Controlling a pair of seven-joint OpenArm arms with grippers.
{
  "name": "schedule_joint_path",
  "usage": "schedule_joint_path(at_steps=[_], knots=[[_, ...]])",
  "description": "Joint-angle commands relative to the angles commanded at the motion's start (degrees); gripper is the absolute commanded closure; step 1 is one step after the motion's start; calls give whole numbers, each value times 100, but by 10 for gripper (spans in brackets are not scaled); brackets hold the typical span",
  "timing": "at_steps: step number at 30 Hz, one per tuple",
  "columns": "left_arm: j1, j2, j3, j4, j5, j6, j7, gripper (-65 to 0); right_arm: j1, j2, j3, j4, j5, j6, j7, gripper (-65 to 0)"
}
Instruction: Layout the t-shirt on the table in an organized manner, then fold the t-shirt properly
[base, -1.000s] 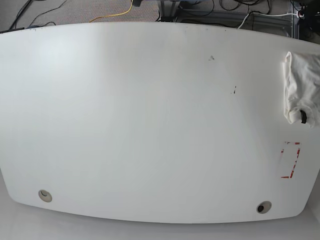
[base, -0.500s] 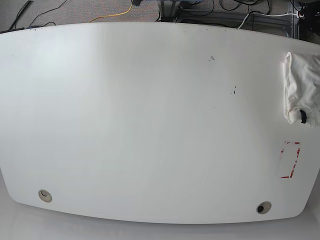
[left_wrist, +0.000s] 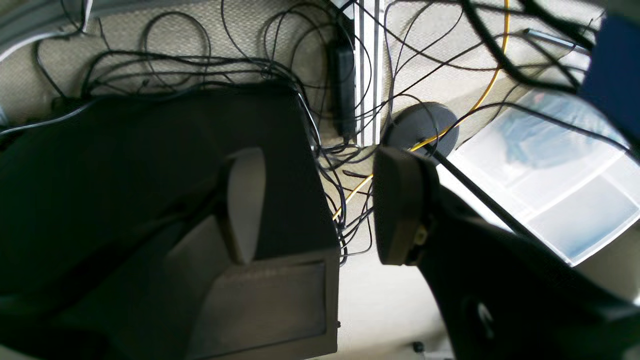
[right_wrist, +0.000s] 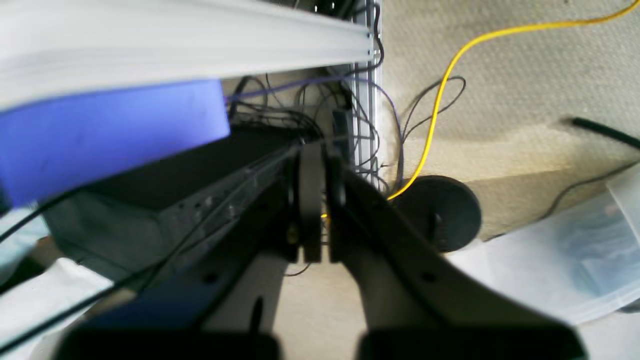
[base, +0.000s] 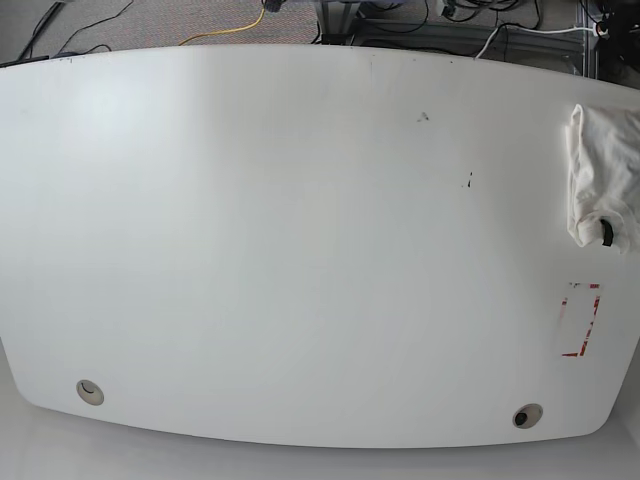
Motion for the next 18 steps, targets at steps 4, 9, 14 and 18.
schedule_joint_path(at_steps=[4, 9, 14, 18], knots=[[-149, 9, 35, -264, 18, 396, -44, -325, 229, -9, 0, -281, 0, -158, -9, -13], [-237, 26, 35, -281, 26, 536, -79, -325, 431, -26, 0, -554, 0, -176, -9, -13], [-387, 35, 35, -308, 35, 571, -53, -326, 580, -35, 0, -730, 0, -185, -9, -13], [-396, 35, 35, -308, 26, 571, -53, -328, 659, -35, 0, -765, 0, -185, -9, -13]])
